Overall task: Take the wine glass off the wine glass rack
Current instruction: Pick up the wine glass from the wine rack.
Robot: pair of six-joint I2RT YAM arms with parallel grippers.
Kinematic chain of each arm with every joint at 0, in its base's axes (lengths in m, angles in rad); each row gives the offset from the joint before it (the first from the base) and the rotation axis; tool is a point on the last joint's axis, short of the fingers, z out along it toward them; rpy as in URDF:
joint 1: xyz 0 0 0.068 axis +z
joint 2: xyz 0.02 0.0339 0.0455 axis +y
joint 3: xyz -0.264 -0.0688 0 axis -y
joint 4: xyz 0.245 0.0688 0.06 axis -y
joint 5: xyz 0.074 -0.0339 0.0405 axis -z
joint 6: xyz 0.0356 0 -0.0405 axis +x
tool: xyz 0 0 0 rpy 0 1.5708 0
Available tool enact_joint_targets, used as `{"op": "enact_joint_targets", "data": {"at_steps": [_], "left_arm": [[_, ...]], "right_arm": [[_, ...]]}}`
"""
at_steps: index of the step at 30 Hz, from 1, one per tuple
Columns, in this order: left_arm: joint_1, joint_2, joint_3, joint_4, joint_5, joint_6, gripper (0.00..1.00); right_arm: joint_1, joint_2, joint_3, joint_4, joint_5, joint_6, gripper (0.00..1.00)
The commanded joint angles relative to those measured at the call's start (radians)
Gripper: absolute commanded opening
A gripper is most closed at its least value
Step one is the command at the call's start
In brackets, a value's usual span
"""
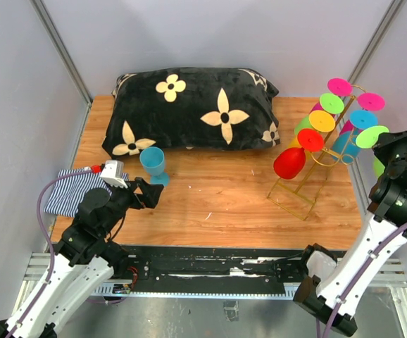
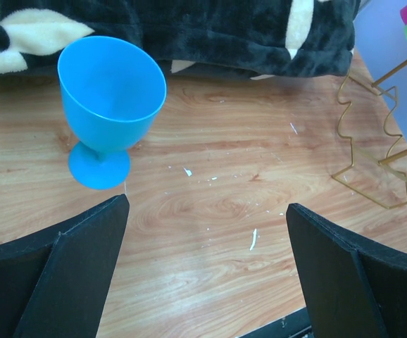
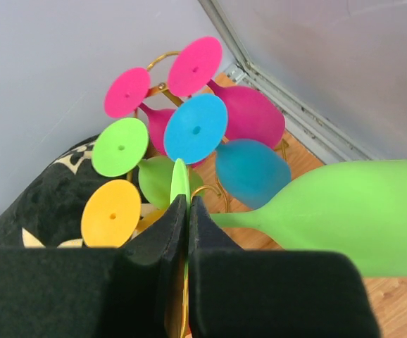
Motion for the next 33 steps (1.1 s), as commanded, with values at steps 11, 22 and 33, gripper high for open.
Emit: {"op": "enact_joint_targets", "data": {"at_steps": [11,22,33], "left_arm": [[0.006,-0.051,-0.006,0.021,-0.004,0.016,1.0],[0.006,-0.067,-0.004,0.021,-0.01,0.017,1.0],[0.006,-0.077,0.019,0.065,0.022,-0.02,1.0]], "right_arm": [[0.115,-0.126,0.165,-0.056,-0.434,-0.235,0.01],[0.341,-0.15,0.157,0.108,-0.817,-0.23,0.01],[0.454,-0.164,-0.039,0.444,-1.072,0.018,0.01]]}}
